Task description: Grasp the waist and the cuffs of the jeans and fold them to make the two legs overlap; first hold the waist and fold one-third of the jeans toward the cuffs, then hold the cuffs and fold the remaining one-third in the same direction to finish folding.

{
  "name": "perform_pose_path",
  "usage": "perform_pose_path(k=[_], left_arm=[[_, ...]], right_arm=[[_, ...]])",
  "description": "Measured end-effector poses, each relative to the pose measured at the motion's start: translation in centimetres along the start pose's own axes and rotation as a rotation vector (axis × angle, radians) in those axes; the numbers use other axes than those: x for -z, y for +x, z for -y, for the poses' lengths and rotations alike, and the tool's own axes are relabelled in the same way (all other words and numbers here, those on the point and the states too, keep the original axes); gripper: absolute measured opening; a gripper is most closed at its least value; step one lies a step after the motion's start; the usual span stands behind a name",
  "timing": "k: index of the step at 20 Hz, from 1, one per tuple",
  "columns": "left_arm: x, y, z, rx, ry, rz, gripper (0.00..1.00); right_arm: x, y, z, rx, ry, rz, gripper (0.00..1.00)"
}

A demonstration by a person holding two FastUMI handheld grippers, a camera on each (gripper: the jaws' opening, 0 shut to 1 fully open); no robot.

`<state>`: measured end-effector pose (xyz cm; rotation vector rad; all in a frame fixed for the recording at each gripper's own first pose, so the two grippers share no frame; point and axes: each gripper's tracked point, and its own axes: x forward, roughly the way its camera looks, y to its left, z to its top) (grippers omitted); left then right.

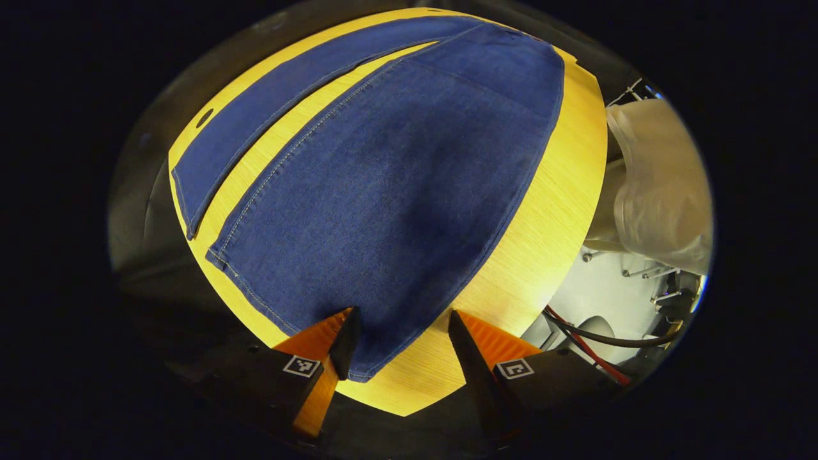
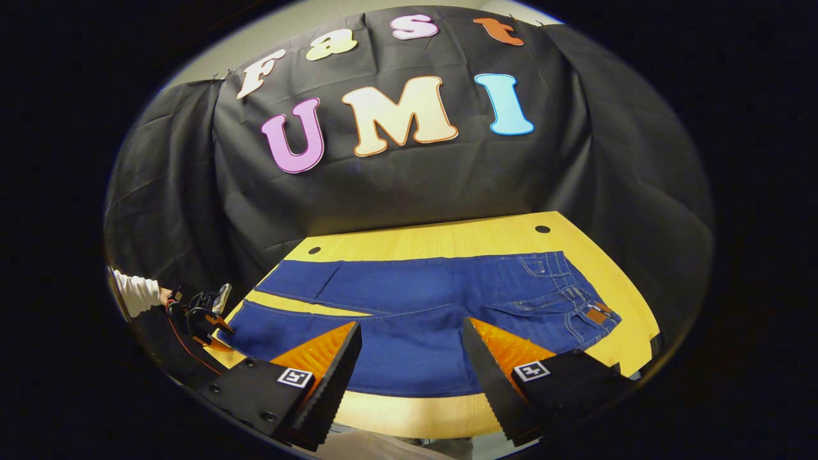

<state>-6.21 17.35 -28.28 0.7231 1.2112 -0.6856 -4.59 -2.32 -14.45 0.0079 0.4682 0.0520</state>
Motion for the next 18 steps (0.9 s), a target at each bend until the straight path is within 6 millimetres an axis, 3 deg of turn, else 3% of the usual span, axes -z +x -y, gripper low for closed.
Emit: perform_pose_path(k=[4,6,8,9,11,12,13,14,15,16,18], left_arm=[[-1.0,0.1,-1.0,-0.006,-0.035,-0.033,0.68],[-1.7,0.1,-1.4,-0.017,-0.032,-0.034,0.51],[-2.9,0.2,-2.5,-0.055,-0.014,-0.006,0.19],[-3.1,-0.1,-2.2,-0.063,-0.007,0.013,0.02],[-3.8,-0.2,-1.8,-0.069,-0.036,0.033,0.00],[-4.0,-0.2,-1.6,-0.068,-0.068,0.035,0.00],[-3.8,-0.2,-1.7,-0.066,-0.095,0.036,0.00],[-3.8,-0.1,-1.8,-0.065,-0.117,0.035,0.00],[-3.7,-0.2,-1.9,-0.065,-0.131,0.036,0.00],[-3.8,-0.2,-2.0,-0.066,-0.140,0.037,0.00],[-3.7,-0.1,-2.1,-0.063,-0.163,0.033,0.00]], right_arm=[[0.2,0.4,0.2,-0.008,0.012,-0.002,0.98],[0.6,0.5,0.5,-0.007,0.008,-0.011,0.98],[1.1,0.6,0.9,-0.005,-0.004,-0.021,0.98],[1.5,0.7,1.2,-0.003,-0.012,-0.032,0.93],[2.6,0.9,2.0,0.005,-0.032,-0.058,0.98],[3.2,1.0,2.4,0.005,-0.046,-0.074,0.93],[3.8,1.2,2.9,0.007,-0.060,-0.087,0.98],[4.3,1.3,3.5,0.009,-0.073,-0.103,0.94],[4.7,1.6,4.1,0.009,-0.084,-0.120,0.98],[5.1,1.9,4.8,0.012,-0.098,-0.136,0.94],[5.8,2.4,6.5,0.019,-0.129,-0.171,0.98]])
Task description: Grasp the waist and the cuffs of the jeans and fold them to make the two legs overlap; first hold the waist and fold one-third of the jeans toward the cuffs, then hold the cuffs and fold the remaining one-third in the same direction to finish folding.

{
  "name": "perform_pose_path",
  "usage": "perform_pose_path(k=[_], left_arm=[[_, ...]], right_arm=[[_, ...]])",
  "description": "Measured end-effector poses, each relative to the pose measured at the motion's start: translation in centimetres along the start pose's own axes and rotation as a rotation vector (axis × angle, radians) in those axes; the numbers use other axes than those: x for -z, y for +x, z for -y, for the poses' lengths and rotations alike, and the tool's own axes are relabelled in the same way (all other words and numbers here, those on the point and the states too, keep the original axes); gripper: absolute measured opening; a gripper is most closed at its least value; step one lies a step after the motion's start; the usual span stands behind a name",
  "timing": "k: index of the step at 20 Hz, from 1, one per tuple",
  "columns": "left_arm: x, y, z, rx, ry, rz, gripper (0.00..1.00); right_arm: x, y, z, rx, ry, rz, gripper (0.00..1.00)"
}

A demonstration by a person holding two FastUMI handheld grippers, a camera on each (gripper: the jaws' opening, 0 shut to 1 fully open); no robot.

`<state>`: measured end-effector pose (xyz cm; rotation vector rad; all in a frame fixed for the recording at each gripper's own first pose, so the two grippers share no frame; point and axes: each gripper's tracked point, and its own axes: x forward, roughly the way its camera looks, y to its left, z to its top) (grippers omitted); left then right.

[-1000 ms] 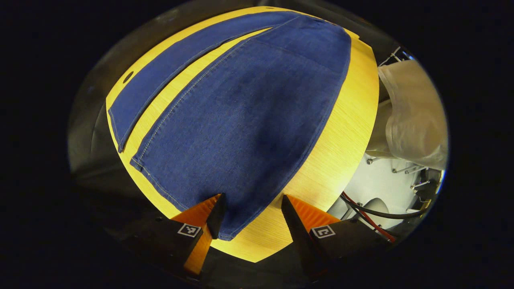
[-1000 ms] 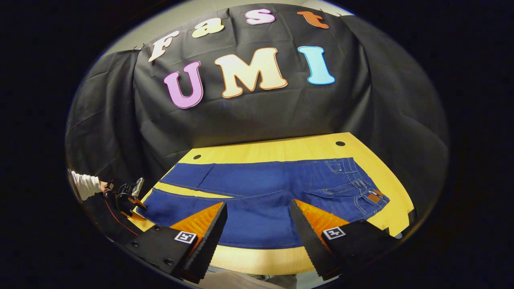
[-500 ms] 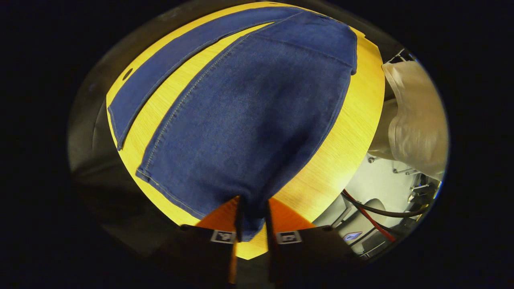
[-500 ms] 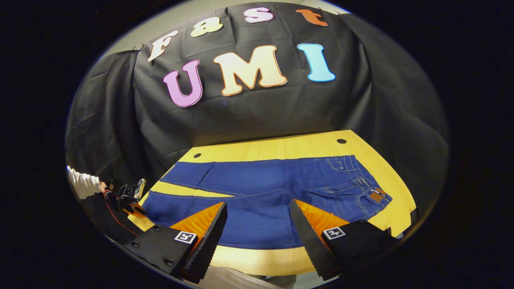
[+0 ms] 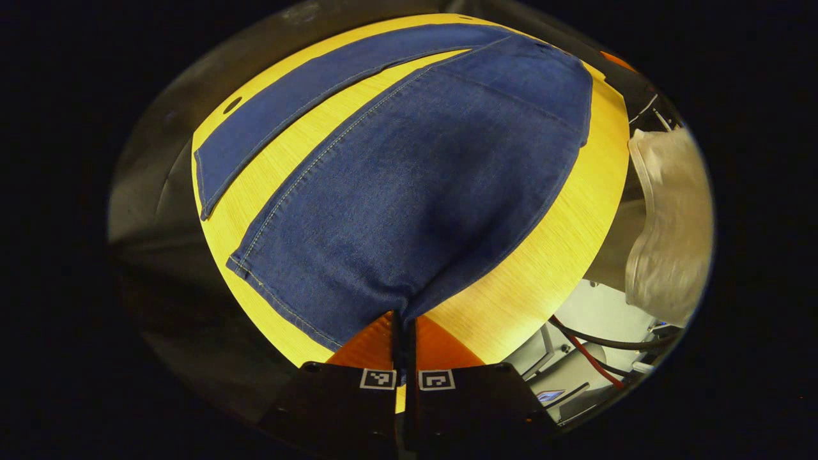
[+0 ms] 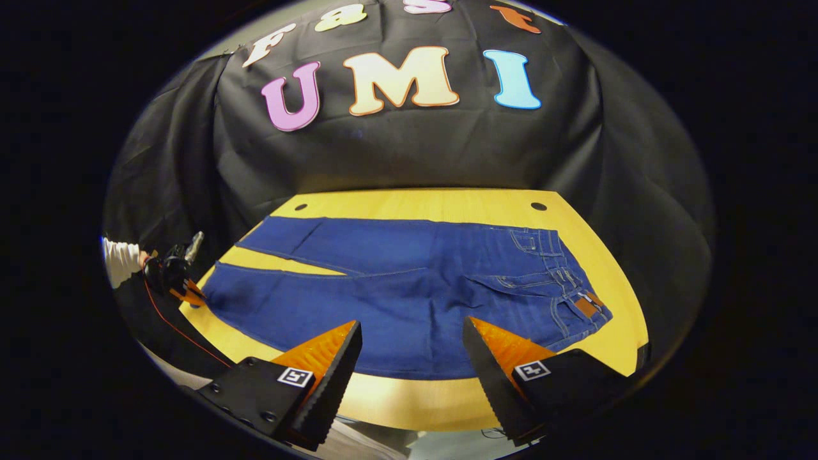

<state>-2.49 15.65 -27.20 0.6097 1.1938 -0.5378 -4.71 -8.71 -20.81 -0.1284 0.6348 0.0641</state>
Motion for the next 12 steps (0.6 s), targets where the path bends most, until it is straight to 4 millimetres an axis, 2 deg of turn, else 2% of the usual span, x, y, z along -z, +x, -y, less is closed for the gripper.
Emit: perform_pose_path(k=[3,6,12], left_arm=[[0.0,0.0,0.0,-0.003,-0.012,-0.015,0.00],[-0.1,-0.1,0.0,-0.007,-0.011,-0.043,0.00],[-0.2,0.0,-0.2,0.002,-0.040,-0.113,0.00]], right_arm=[[0.7,0.8,2.6,0.001,-0.092,-0.062,0.98],[1.8,1.4,6.1,-0.014,-0.238,-0.139,0.98],[6.9,3.0,12.0,-0.073,-0.464,-0.371,1.00]])
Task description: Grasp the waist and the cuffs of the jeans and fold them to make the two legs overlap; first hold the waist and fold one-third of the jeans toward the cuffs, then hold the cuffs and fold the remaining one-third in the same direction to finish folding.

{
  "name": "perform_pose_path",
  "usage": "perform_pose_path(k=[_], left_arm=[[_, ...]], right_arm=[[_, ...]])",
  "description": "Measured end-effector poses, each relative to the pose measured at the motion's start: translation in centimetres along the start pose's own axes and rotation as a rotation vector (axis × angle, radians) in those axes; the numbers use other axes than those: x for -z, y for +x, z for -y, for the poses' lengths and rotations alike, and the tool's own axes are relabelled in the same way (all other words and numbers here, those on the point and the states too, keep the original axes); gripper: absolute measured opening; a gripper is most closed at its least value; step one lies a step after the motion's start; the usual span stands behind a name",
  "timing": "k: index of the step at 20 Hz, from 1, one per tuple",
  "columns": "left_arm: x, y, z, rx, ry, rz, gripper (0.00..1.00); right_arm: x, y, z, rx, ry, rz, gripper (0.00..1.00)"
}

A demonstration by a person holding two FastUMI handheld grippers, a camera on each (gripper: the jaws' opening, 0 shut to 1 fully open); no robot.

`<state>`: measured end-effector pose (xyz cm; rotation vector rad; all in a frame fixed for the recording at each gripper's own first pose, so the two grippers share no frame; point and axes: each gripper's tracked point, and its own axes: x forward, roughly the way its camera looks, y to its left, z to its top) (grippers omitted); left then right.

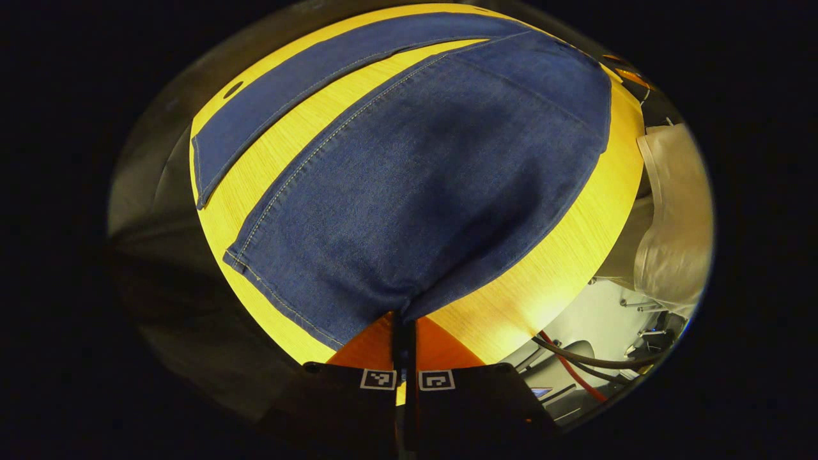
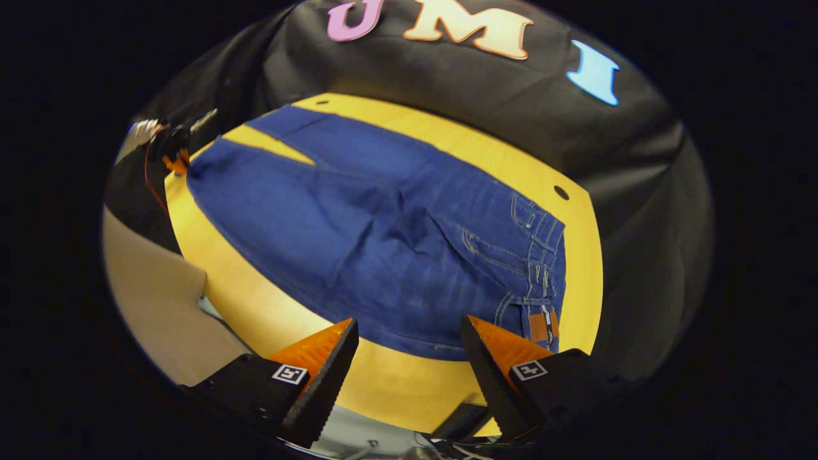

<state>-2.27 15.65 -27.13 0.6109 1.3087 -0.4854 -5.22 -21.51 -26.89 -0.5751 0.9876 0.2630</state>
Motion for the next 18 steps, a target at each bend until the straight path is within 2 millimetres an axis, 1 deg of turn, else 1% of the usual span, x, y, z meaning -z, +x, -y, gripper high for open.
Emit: perform_pose_path(k=[2,5,9,11,12,18], left_arm=[[-0.1,-0.1,0.0,0.005,-0.022,-0.012,0.00],[-0.1,0.0,0.0,0.009,-0.031,-0.020,0.00],[-0.2,-0.1,0.0,0.016,-0.042,-0.035,0.00],[-0.2,-0.1,0.0,0.014,-0.039,-0.040,0.00],[-0.2,0.0,0.0,0.013,-0.033,-0.041,0.00],[-0.2,-0.1,0.0,0.023,-0.025,-0.050,0.00]], right_arm=[[1.9,1.1,1.0,-0.008,-0.064,-0.072,1.00],[3.6,2.7,2.0,-0.033,-0.149,-0.154,1.00],[5.2,4.1,1.7,-0.088,-0.229,-0.249,1.00],[5.1,4.2,1.5,-0.111,-0.226,-0.263,1.00],[5.1,4.3,1.6,-0.119,-0.217,-0.266,0.98],[5.3,4.8,1.3,-0.205,-0.202,-0.326,0.99]])
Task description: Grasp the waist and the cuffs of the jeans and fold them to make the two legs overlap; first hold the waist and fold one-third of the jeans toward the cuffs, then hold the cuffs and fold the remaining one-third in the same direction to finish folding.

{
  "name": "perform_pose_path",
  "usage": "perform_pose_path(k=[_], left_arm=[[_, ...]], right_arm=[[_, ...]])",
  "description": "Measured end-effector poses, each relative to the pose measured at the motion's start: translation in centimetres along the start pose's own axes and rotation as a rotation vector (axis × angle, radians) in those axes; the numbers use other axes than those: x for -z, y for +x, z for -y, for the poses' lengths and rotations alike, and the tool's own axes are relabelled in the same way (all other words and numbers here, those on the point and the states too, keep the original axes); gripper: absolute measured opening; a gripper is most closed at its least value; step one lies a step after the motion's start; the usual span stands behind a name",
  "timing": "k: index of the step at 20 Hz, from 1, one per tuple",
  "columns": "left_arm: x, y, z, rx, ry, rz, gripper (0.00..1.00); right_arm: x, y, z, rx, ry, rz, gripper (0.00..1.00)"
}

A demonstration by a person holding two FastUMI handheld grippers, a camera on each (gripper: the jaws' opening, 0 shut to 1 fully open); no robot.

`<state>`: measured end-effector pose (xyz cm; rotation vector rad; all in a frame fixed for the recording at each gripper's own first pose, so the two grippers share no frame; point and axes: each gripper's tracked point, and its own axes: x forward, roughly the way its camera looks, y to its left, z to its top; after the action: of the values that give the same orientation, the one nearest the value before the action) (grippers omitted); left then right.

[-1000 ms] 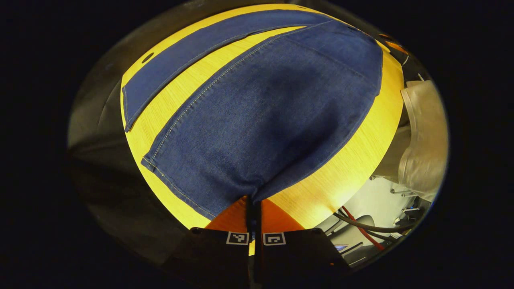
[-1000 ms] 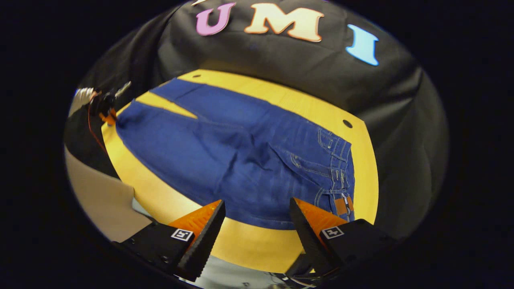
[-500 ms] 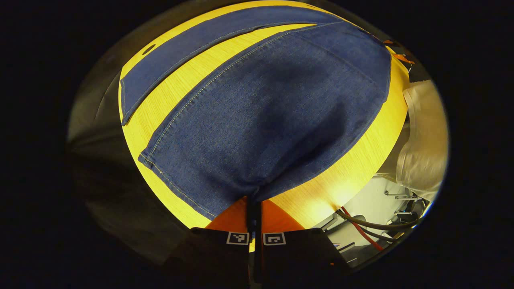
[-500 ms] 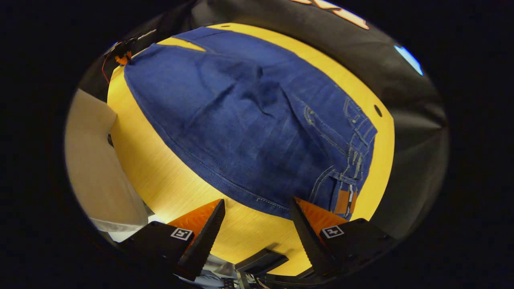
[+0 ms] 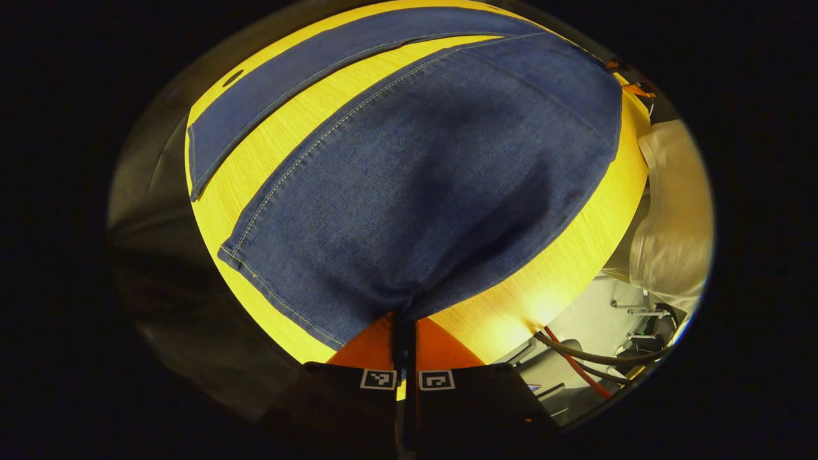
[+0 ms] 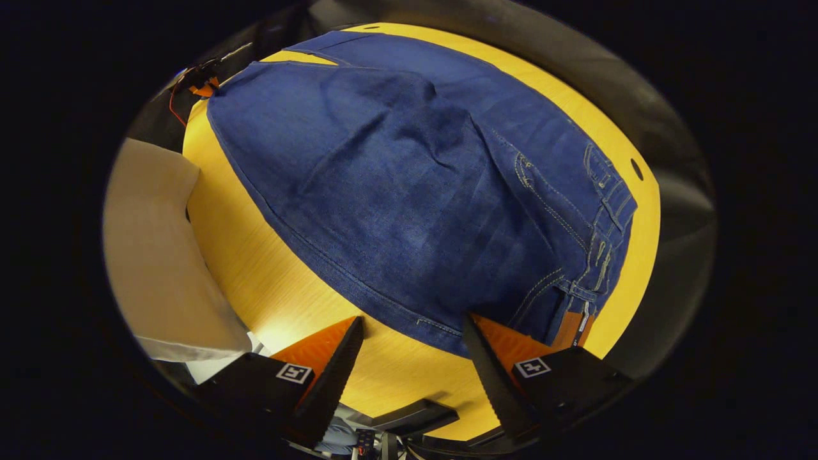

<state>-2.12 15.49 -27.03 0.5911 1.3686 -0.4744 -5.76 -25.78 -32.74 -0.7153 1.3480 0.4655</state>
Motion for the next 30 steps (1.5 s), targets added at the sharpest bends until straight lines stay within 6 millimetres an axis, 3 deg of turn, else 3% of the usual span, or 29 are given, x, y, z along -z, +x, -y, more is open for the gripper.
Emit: perform_pose_path(k=[8,14,15,21,24,25,30], left_arm=[[-0.1,0.0,-0.1,0.016,0.008,0.001,0.00],[-0.1,0.1,-0.2,0.006,-0.009,0.005,0.00],[0.0,0.1,-0.2,0.007,-0.017,0.003,0.00],[0.0,0.2,-0.2,0.000,-0.062,0.008,0.00],[-0.2,0.1,-0.3,-0.040,-0.071,0.032,0.00],[-0.1,0.1,-0.2,-0.060,-0.083,0.042,0.00],[0.1,-0.4,-0.4,-0.153,-0.088,0.083,0.00]], right_arm=[[-0.1,0.0,0.5,0.002,0.014,-0.037,0.96],[-0.3,0.1,2.1,0.036,0.025,-0.034,0.49],[-0.5,0.1,2.2,0.042,0.027,-0.030,0.50],[-0.5,-0.3,3.2,0.100,0.083,0.033,0.12],[-0.5,-0.9,3.1,0.139,0.105,0.063,0.06],[-0.3,-0.2,3.1,0.136,0.123,0.064,0.05],[-1.1,-1.7,3.5,0.161,0.256,0.088,0.03]])
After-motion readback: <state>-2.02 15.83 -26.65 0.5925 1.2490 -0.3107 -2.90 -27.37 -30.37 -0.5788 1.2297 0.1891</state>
